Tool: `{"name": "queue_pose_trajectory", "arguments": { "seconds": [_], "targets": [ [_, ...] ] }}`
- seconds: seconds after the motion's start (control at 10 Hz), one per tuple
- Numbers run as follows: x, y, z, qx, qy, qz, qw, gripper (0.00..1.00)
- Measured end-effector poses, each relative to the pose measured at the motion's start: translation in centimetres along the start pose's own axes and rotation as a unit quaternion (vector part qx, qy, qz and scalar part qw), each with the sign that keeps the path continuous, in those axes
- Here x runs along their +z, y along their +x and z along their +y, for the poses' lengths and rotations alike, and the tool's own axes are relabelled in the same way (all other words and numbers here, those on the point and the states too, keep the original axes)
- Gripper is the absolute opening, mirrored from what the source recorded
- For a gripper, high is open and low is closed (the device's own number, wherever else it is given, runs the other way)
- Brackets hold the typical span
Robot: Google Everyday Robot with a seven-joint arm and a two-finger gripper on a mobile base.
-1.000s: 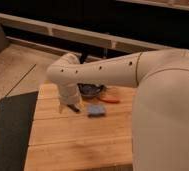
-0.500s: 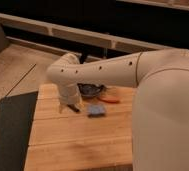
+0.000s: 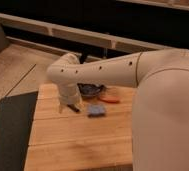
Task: Place the pepper on the white sponge
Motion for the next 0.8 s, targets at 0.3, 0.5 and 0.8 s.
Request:
{"name": "queue_pose_trajectory", "arguments": {
  "seconds": [0.3, 0.5, 0.8],
  "targets": [
    [0.0, 0.0, 0.0, 0.0, 0.0, 0.0, 1.0, 0.65],
    [-0.1, 0.0, 0.0, 0.0, 0.0, -0.001, 1.0, 0.65],
    [-2.7, -3.5, 0.3, -0.014, -0.011, -0.071, 0.9973, 0.65]
  ]
}}
